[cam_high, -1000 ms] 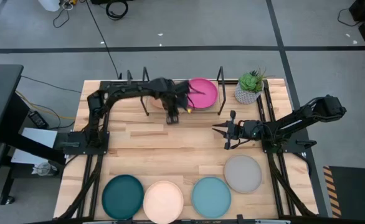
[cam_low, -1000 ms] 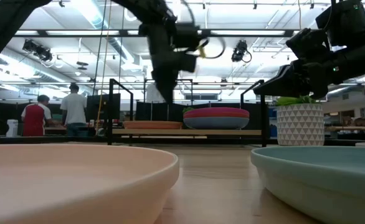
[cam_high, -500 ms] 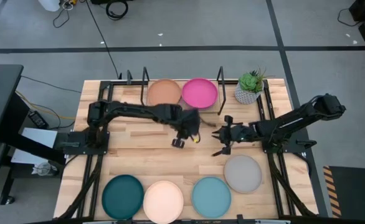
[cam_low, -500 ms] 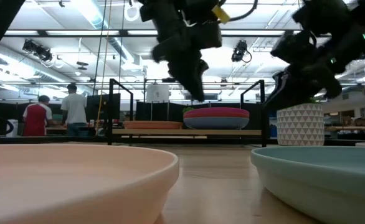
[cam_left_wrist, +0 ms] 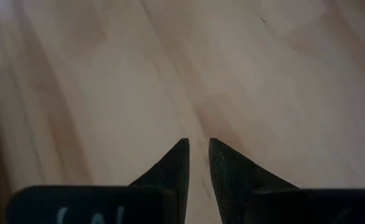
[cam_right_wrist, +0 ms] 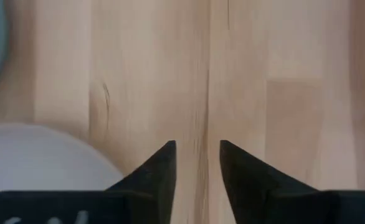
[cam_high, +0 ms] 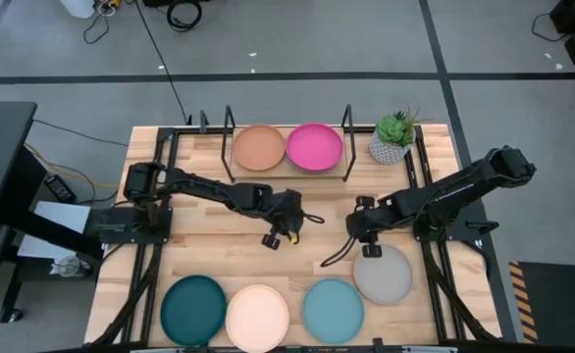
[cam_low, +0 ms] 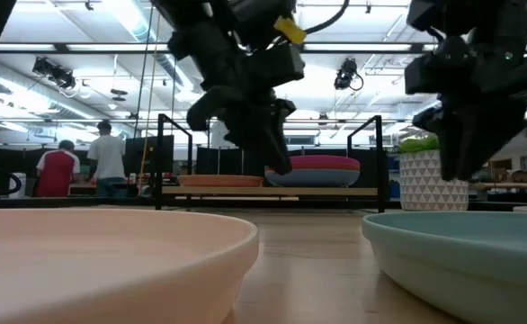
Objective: Place and stack plates onto a shelf
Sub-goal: Stack the gray plate on top of the light brown plate on the shelf
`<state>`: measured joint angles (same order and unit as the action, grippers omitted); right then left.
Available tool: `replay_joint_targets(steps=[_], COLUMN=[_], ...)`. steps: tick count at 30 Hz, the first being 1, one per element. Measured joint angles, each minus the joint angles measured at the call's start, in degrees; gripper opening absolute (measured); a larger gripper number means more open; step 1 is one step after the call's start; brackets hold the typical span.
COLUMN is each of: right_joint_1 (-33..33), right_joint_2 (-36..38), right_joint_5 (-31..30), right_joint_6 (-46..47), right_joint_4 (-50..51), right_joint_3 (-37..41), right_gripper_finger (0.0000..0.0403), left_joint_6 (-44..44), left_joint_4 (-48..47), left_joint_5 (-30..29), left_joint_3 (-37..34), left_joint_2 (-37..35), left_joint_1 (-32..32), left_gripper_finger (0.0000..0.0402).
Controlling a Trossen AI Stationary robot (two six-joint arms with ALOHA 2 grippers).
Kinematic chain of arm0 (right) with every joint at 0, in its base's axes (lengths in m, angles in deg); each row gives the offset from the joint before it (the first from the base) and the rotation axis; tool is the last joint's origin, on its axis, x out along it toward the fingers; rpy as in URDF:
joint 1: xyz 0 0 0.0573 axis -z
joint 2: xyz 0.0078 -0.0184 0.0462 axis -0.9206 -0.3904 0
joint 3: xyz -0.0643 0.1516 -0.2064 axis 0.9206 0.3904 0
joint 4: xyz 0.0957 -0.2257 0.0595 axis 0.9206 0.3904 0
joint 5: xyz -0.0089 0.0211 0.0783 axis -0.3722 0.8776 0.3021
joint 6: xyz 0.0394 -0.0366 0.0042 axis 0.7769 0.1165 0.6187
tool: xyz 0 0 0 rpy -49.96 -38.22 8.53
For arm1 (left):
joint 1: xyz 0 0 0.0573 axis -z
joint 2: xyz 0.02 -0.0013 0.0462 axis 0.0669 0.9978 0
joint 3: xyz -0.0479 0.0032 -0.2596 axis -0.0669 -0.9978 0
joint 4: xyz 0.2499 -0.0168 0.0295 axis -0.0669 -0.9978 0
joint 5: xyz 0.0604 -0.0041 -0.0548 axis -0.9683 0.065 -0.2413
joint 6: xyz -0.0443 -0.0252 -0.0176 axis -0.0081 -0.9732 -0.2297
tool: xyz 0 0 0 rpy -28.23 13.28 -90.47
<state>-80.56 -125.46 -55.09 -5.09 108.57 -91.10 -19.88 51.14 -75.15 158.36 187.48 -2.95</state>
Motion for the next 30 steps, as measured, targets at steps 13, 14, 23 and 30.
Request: replay_joint_targets(steps=[13, 14, 23, 30], right_joint_1=[-0.66, -0.89, -2.85, -2.29], right_joint_2=[-8.89, -9.55, -18.46, -16.96], right_joint_5=[13.50, 12.81, 9.25, 1.81], right_joint_6=[2.57, 2.48, -6.66, -10.14], right_joint_4=[11.35, 10.82, 9.04, 11.01], right_joint_3=[-5.80, -5.55, -5.87, -6.78], right_gripper_finger=[0.0170, 0.0166, 0.0110, 0.0026], left_joint_6=[-2.02, -3.02, -12.49, -19.77], left_joint_4=[12.02, 13.03, 6.53, 0.11], left_joint_5=[0.03, -0.02, -1.45, -1.57], left_joint_3=[-11.65, -12.16, -15.45, -15.06], left_joint_2=[-5.74, -6.04, -13.38, -19.77], left_joint_1=[-2.87, -3.11, -3.71, -3.33], left_gripper_finger=[0.0066, 0.0066, 0.0066, 0.0066])
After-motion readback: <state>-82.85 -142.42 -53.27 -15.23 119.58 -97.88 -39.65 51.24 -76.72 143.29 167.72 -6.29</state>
